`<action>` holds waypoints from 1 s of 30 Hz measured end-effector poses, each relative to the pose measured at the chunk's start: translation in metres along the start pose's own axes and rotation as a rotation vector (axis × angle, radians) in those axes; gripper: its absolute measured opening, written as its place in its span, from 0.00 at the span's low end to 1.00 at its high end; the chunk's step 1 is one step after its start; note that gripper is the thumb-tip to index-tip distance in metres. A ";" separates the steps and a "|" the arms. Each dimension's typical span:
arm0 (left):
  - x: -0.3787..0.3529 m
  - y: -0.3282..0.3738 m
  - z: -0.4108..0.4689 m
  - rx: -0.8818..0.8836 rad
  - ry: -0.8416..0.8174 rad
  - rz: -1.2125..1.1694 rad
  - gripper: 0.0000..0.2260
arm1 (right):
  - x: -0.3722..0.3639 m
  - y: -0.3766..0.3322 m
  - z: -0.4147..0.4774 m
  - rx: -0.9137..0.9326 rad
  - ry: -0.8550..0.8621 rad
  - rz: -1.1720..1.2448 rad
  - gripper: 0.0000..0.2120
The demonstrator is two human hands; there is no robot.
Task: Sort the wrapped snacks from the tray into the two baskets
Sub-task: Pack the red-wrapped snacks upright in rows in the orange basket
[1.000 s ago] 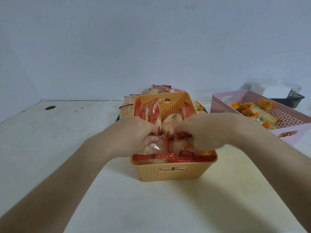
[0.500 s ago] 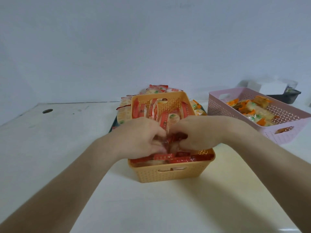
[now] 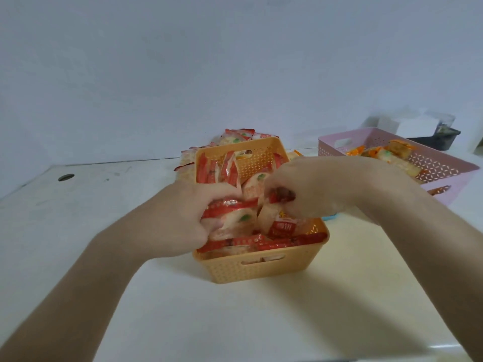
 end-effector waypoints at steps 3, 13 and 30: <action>-0.007 0.000 0.000 -0.002 -0.094 0.053 0.15 | -0.004 -0.006 0.001 0.015 -0.049 0.013 0.11; -0.028 0.015 -0.009 -0.062 -0.157 0.275 0.16 | -0.016 -0.006 0.000 0.049 -0.095 -0.018 0.13; -0.001 0.009 0.016 -0.004 0.384 0.061 0.08 | -0.001 0.008 -0.001 -0.077 0.370 0.041 0.13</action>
Point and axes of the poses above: each hand's wrist, its own z-axis towards the middle knuckle, its own x-axis out of the back of the hand, y = z × x, the point moved 4 cm from there along z, towards the middle knuckle, and after that the axes turned 4 degrees about z, right-handed, at the moved point
